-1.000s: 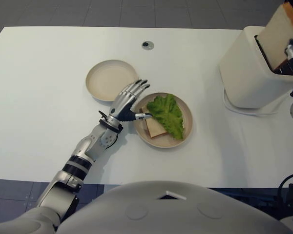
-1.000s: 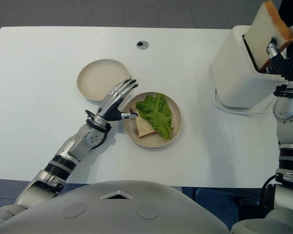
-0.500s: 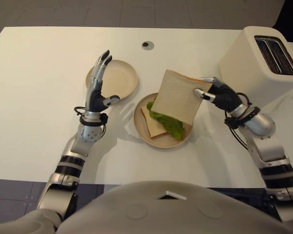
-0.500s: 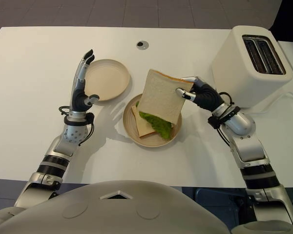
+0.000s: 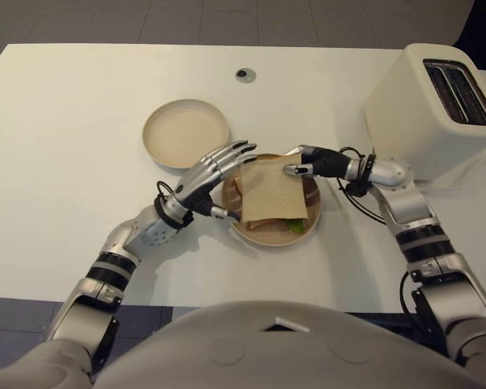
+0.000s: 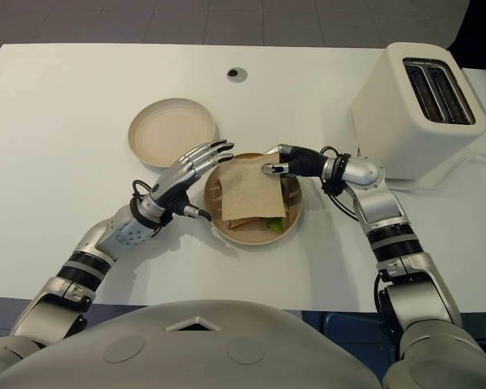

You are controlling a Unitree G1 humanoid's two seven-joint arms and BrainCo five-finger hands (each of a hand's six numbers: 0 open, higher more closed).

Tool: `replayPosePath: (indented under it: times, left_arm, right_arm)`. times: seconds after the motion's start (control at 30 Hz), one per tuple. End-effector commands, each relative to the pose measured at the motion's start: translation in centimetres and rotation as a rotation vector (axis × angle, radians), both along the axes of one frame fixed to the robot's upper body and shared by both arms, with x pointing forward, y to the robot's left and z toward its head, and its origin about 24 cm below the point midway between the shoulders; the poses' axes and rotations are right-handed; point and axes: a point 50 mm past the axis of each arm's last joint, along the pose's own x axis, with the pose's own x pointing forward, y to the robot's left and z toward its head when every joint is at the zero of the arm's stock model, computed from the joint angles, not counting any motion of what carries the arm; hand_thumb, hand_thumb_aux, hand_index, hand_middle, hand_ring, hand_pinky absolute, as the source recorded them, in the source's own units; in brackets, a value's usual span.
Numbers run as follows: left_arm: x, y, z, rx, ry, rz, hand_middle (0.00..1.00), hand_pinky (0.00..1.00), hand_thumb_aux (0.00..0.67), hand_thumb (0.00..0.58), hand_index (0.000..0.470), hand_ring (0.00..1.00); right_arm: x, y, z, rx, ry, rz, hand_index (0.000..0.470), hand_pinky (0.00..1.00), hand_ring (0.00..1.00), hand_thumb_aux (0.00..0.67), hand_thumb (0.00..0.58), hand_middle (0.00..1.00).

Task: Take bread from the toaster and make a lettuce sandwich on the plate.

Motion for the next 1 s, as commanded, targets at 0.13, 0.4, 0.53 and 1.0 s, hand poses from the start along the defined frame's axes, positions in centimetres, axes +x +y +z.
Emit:
replayPosePath:
  times: [0.13, 0.4, 0.53, 1.0]
  left_arm:
    - [-0.9, -0.6, 0.0, 0.102, -0.034, -0.065, 0.00, 0.00, 0.000, 0.000, 0.000, 0.00]
    - [-1.4, -2.3, -3.1, 0.329, 0.053, -0.174, 0.00, 0.00, 0.000, 0.000, 0.000, 0.00]
    - [-1.1, -2.6, -3.6, 0.353, 0.074, -0.189, 0.00, 0.00, 0.000, 0.000, 0.000, 0.00]
    - [0.1, -1.4, -3.5, 0.297, 0.139, -0.023, 0.00, 0.00, 0.381, 0.472, 0.267, 0.00]
  right_arm:
    - [1.5, -0.1, -0.3, -0.127, -0.060, -0.007, 0.470, 1.00, 1.00, 0.670, 0.580, 1.00]
    - [-0.5, 2.0, -2.1, -0.221, -0.107, 0.138, 0.470, 1.00, 1.00, 0.670, 0.580, 1.00]
    - [-0.6, 1.5, -2.7, -0.270, -0.131, 0.133, 0.470, 1.00, 1.00, 0.670, 0.580, 1.00]
    - [-4.2, -3.3, 4.3, -0.010, -0.922, -0.720, 0.000, 0.00, 0.00, 0.000, 0.000, 0.00]
